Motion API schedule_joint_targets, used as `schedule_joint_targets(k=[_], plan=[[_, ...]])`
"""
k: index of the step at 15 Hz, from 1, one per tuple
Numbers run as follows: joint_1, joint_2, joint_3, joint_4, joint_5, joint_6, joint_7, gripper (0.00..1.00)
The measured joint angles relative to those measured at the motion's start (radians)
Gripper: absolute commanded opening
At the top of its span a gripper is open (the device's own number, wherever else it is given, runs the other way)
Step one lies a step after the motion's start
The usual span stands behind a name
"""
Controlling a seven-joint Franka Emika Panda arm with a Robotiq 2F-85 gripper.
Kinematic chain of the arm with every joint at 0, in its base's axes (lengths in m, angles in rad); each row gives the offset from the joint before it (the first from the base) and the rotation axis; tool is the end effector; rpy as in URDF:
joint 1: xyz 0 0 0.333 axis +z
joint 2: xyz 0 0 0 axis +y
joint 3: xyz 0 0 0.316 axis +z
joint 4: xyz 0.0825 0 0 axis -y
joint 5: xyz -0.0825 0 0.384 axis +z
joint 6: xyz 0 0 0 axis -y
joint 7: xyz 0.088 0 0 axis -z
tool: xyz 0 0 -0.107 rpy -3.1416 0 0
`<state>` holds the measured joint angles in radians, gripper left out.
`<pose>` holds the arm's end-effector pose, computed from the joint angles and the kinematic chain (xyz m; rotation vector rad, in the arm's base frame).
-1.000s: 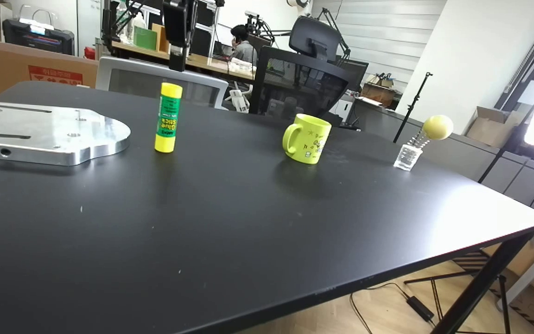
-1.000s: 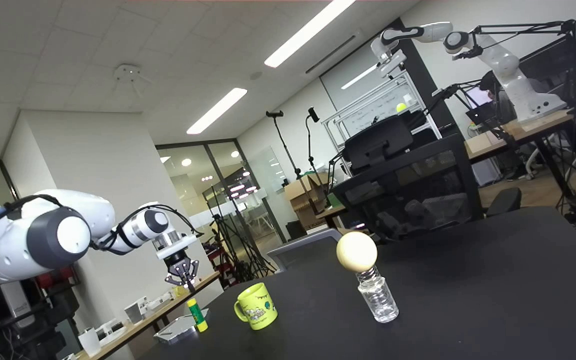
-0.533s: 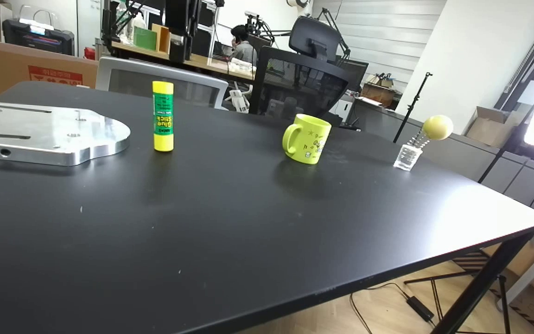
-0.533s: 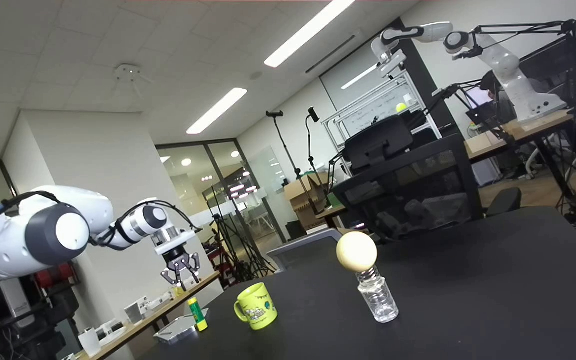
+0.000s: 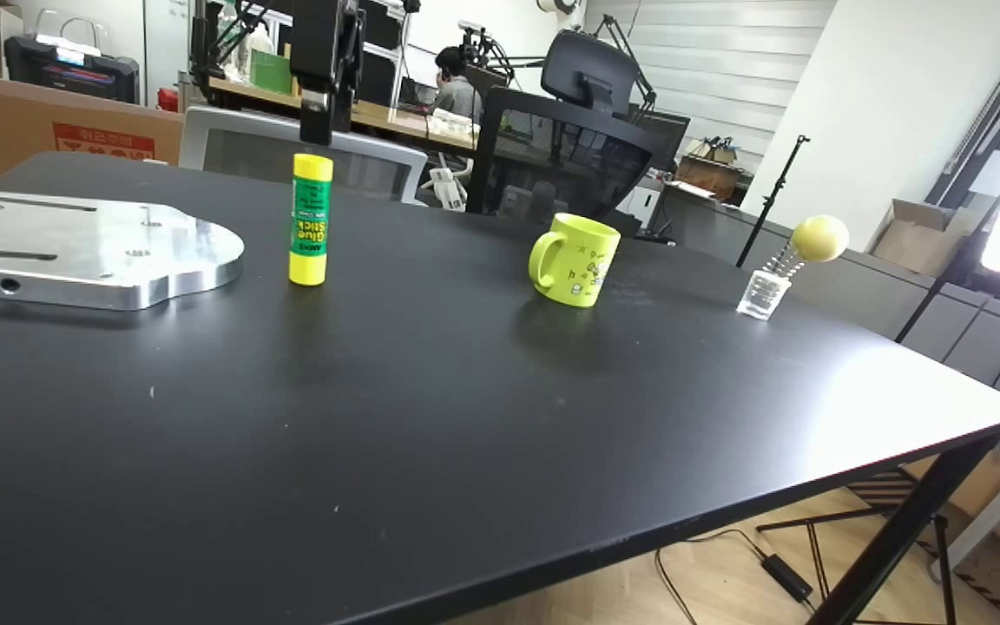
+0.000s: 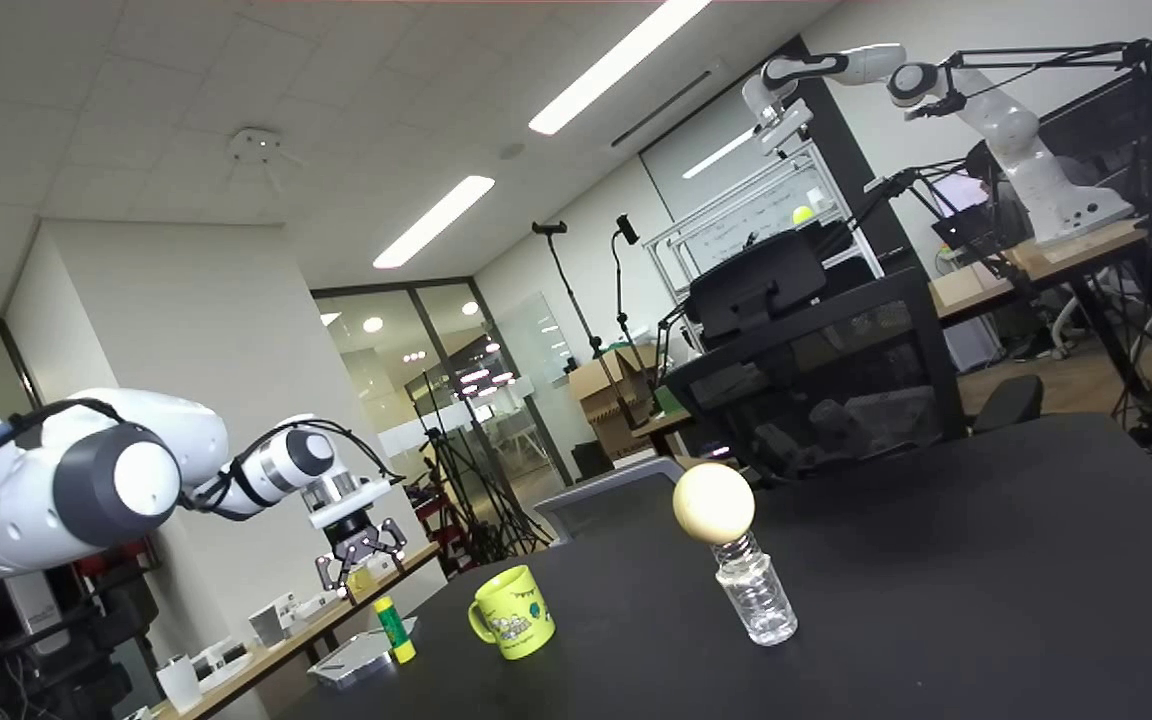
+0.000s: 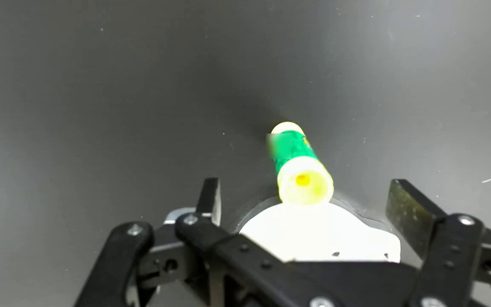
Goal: Put the glue stick in the mug cup
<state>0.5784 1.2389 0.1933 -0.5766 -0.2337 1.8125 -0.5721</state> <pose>0.6479 0.4810 0.2426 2.4944 1.8364 0.0146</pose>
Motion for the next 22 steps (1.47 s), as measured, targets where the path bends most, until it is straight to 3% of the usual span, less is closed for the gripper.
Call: schedule_joint_targets(k=[7,9,18,22], plan=[[0.023,0.073,-0.027,0.064,0.003,0.000,-0.021,1.00],[0.027,0.089,-0.035,0.080,0.005,0.001,-0.026,0.75],[0.041,0.133,-0.059,0.134,0.024,0.000,-0.051,0.11],[0.041,0.136,-0.060,0.158,0.039,-0.002,-0.054,0.09]])
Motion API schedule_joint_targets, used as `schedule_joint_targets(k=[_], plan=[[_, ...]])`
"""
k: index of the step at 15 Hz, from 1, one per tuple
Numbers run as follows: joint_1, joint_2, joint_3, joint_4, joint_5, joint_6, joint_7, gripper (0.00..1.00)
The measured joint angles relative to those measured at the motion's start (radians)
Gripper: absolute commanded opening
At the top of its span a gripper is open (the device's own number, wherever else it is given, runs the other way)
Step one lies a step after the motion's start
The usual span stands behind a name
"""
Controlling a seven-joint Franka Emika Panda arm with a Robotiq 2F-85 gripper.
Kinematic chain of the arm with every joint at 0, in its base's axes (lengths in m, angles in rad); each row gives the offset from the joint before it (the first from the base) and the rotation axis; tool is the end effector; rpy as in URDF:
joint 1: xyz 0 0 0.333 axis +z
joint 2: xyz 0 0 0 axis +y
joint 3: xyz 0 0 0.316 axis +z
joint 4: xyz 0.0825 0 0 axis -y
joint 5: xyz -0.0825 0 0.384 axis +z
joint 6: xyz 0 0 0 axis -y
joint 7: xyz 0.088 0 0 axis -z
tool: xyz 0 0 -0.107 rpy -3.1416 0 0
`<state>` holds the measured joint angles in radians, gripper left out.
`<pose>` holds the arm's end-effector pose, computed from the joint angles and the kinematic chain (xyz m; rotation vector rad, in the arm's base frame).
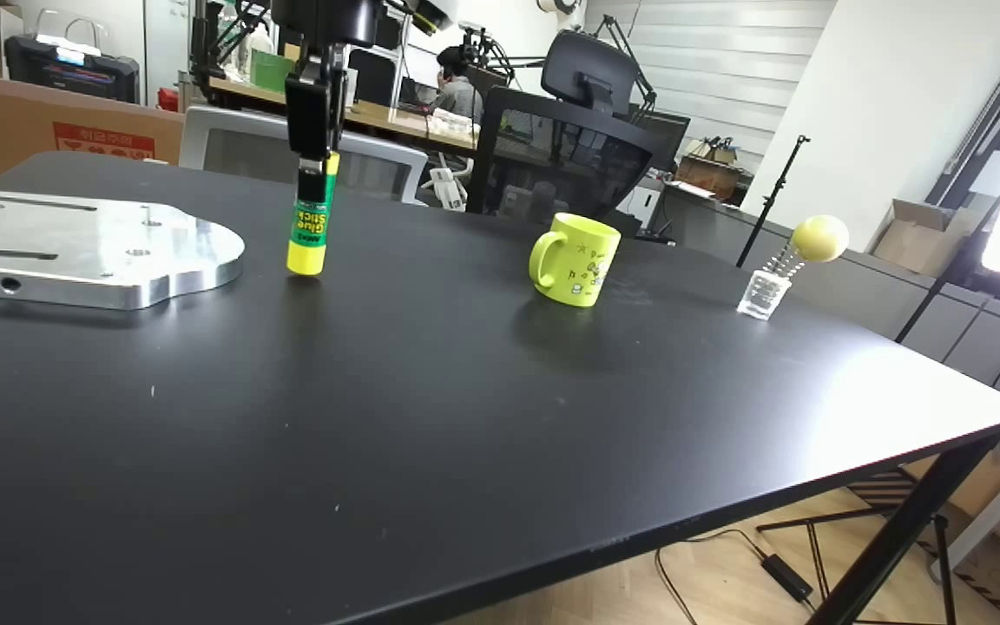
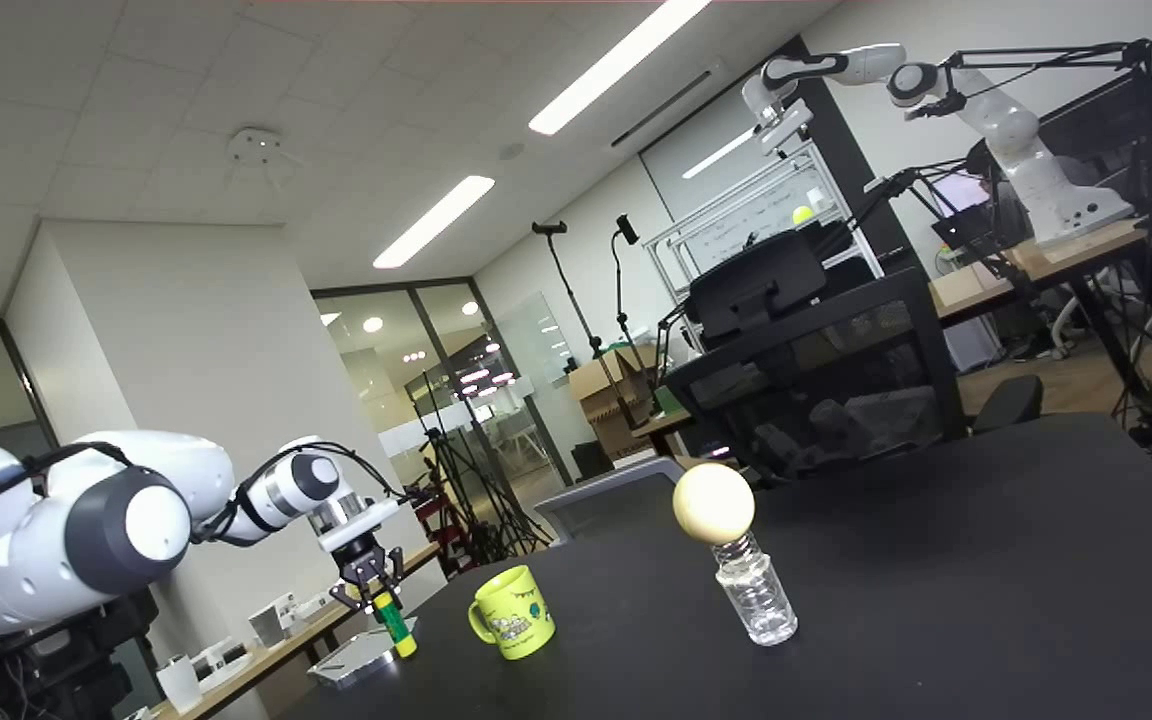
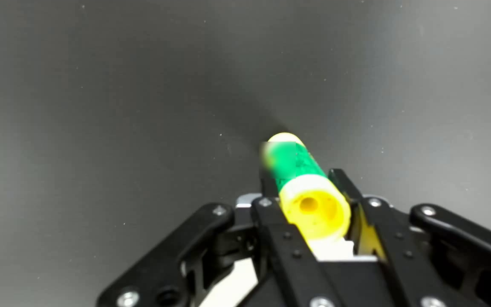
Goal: Put the glue stick in the mug cup
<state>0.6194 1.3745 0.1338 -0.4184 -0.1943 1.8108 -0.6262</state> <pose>0.6460 0.4874 0.2061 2.4410 1.8842 0.0354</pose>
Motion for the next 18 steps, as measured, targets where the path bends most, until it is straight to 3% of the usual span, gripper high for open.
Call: schedule_joint_targets(k=[10,18], plan=[[-0.027,-0.095,-0.054,0.060,0.010,-0.003,0.001,0.09],[-0.207,-0.163,-0.080,0.058,0.032,-0.018,0.008,0.09]])
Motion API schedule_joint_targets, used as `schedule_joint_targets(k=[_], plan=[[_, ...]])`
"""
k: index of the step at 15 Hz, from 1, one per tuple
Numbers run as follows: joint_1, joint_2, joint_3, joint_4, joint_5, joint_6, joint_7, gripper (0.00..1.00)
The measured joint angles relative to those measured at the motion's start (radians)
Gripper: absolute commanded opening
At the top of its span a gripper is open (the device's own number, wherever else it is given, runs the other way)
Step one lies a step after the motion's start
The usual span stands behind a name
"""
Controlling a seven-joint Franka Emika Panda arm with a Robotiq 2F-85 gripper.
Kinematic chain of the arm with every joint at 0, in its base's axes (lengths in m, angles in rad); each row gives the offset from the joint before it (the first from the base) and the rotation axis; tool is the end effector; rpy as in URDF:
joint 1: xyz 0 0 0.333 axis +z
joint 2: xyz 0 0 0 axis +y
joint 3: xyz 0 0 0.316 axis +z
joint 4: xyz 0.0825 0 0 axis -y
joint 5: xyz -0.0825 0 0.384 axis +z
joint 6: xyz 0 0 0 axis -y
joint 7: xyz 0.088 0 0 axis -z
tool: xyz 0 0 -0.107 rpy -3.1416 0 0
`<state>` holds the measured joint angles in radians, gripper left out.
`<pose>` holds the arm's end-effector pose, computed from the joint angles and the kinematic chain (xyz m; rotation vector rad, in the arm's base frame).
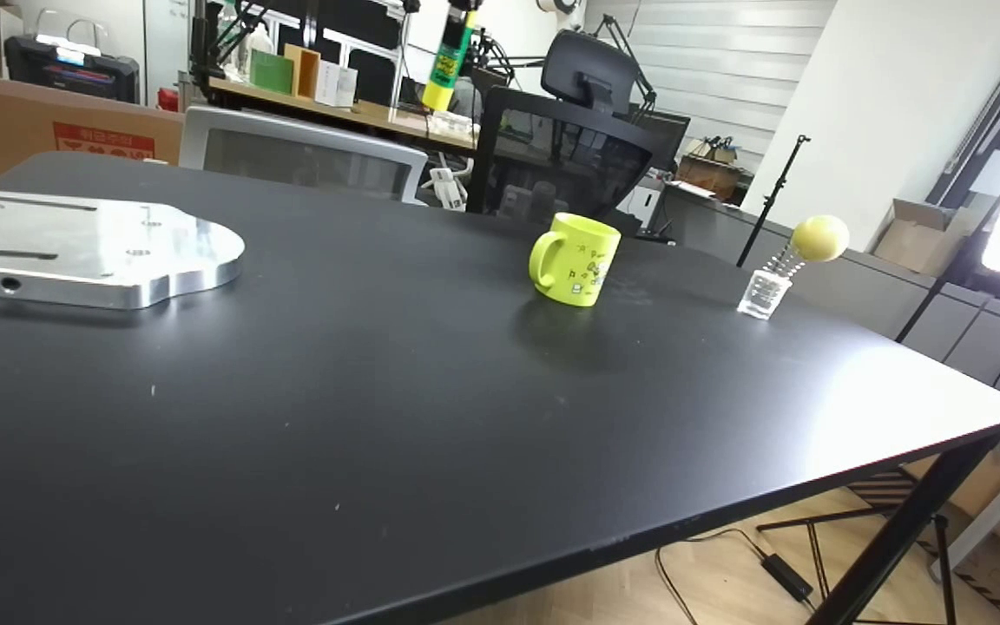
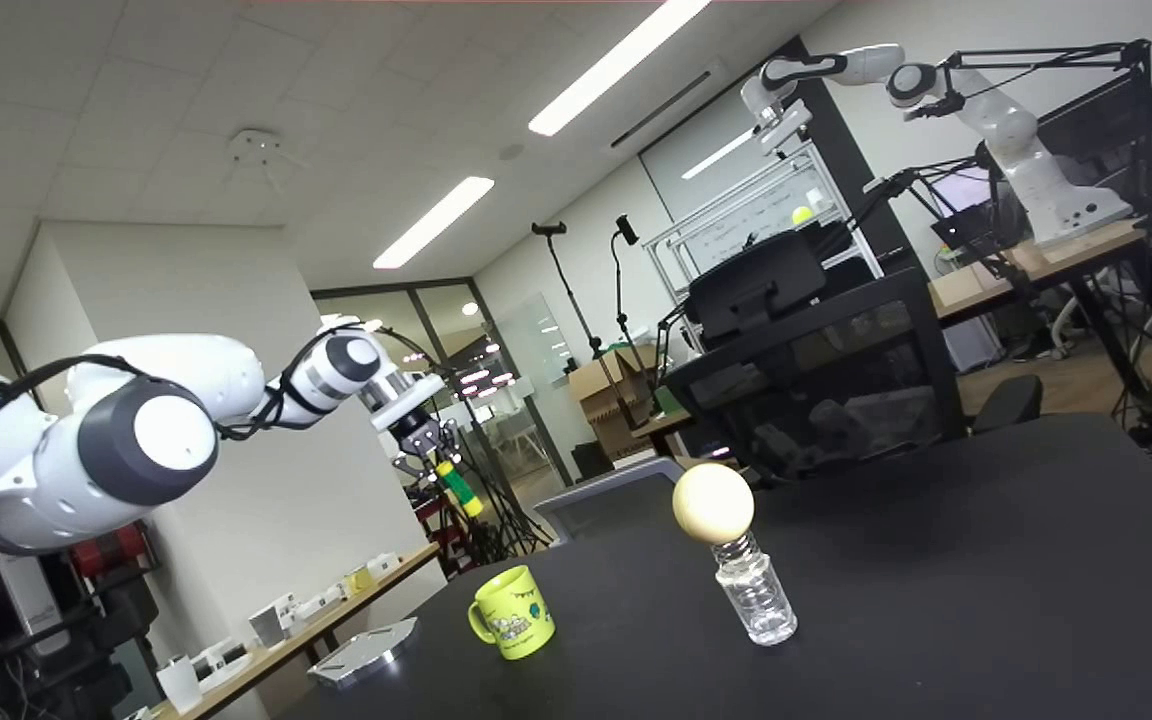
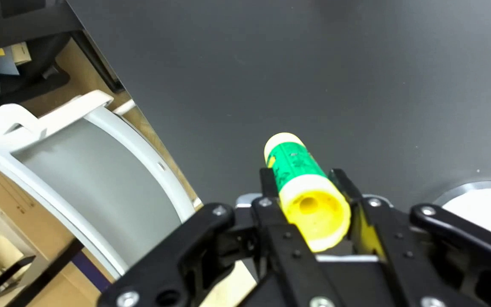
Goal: Put the glue stick in the mug cup
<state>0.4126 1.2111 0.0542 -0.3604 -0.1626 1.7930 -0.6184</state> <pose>0.7496 0.3284 0.3650 2.5809 1.5167 0.3166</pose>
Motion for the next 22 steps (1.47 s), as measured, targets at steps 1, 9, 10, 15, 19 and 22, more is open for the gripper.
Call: schedule_joint_targets(k=[1,9,10,15,19,22], plan=[[-0.023,-0.001,0.000,-0.002,0.007,-0.001,0.001,0.09],[-0.093,-0.011,0.000,-0.009,0.024,-0.178,0.013,0.09],[-0.089,-0.015,0.000,-0.009,0.024,-0.186,0.013,0.09],[-0.067,-0.022,0.001,-0.009,0.024,-0.204,0.013,0.34],[-0.065,-0.022,0.001,-0.009,0.024,-0.207,0.013,0.34],[-0.065,-0.022,0.001,-0.009,0.024,-0.207,0.013,0.09]])
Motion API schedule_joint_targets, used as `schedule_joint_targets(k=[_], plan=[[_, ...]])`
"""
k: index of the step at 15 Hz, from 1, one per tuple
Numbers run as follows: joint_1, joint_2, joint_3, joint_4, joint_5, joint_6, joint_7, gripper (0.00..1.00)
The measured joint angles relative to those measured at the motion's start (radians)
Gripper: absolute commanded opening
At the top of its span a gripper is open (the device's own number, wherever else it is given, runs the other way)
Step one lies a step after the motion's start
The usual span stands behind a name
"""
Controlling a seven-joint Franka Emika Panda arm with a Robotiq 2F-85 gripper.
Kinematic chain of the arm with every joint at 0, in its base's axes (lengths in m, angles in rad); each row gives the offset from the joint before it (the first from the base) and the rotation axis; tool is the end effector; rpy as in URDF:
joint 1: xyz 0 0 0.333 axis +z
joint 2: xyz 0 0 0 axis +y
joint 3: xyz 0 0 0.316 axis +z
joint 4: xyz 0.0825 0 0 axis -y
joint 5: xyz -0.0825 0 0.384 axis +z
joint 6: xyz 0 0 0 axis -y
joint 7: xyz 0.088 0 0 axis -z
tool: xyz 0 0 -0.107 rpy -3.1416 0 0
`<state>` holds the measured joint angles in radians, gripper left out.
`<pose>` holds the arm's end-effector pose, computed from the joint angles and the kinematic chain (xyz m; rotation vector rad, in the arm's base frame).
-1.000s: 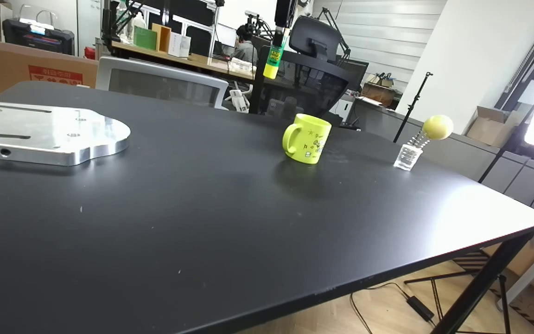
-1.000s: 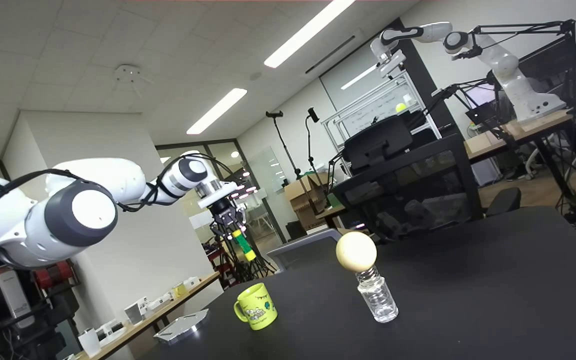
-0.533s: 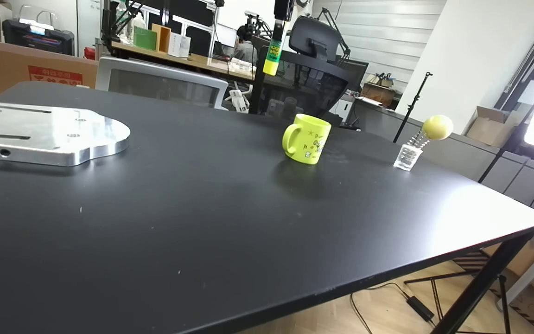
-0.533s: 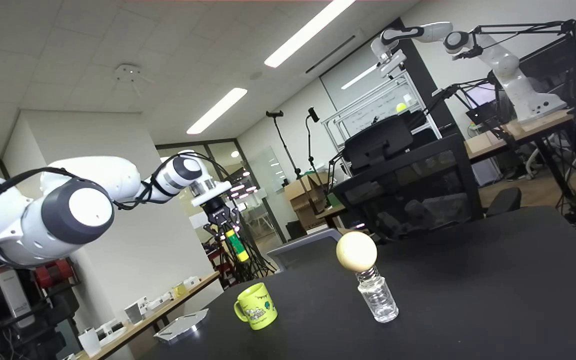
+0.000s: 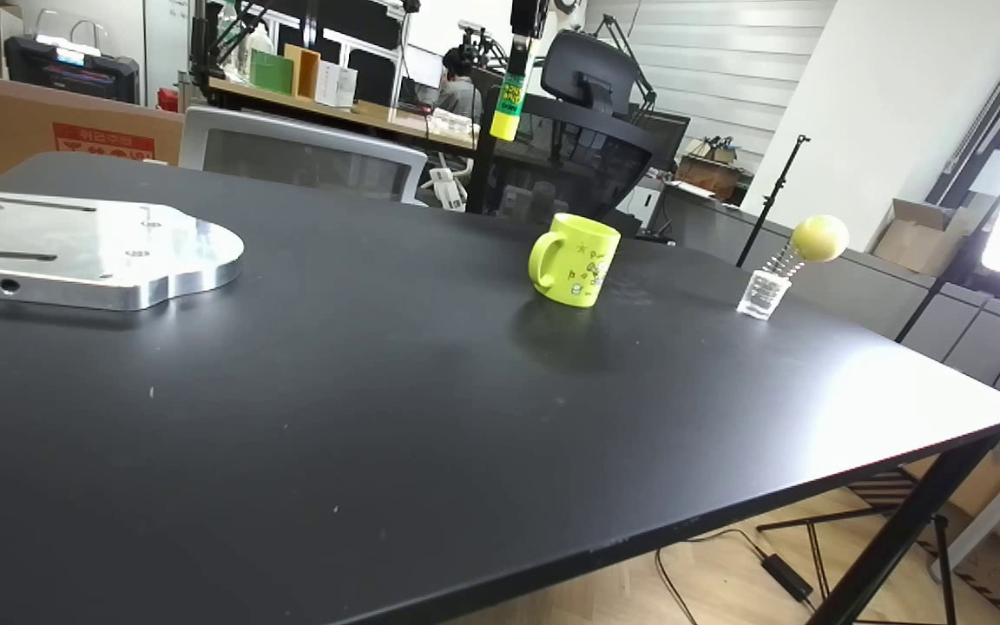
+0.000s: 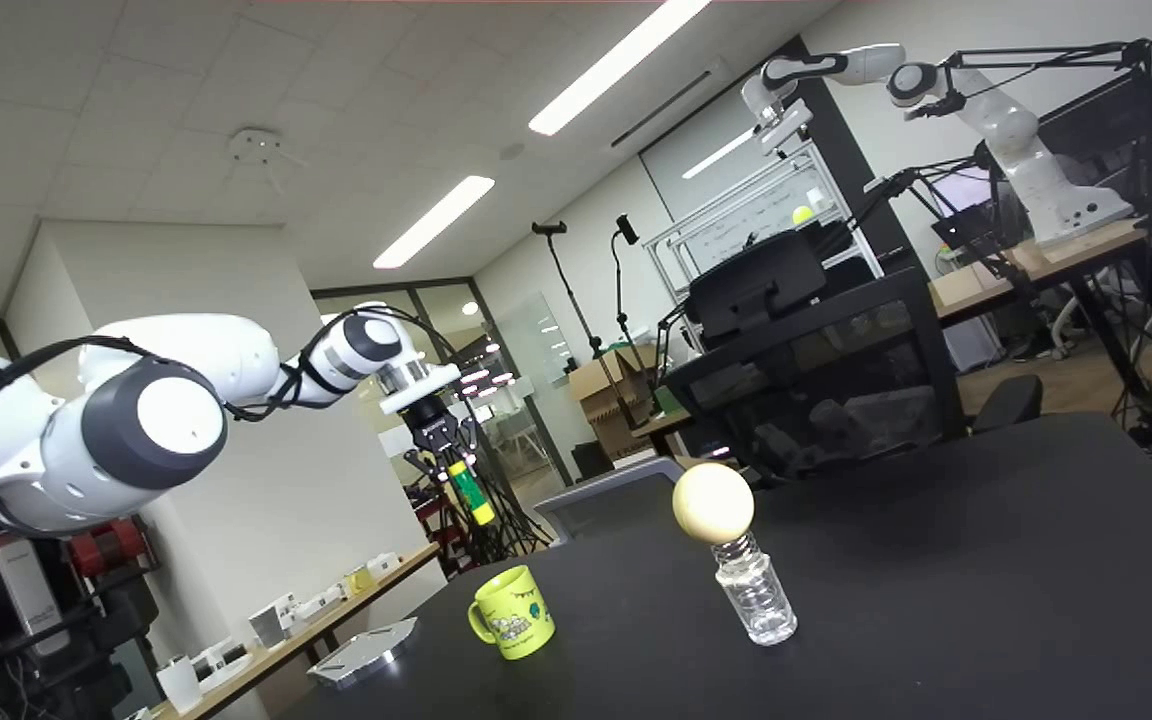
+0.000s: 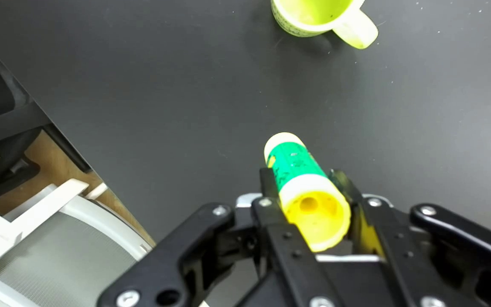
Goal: Put the glue stick in the mug cup
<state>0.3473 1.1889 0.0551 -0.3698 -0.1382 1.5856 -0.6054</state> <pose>0.7501 0.2721 0.3574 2.6979 1.4264 0.0257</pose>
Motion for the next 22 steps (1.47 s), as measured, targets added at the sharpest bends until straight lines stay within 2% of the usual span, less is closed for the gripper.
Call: schedule_joint_targets(k=[14,15,22], plan=[[0.025,-0.018,-0.013,0.000,-0.019,0.047,-0.003,0.09],[0.026,-0.020,-0.013,0.000,-0.019,0.047,-0.003,0.34],[0.027,-0.019,-0.013,-0.012,-0.018,0.053,-0.004,0.34]])
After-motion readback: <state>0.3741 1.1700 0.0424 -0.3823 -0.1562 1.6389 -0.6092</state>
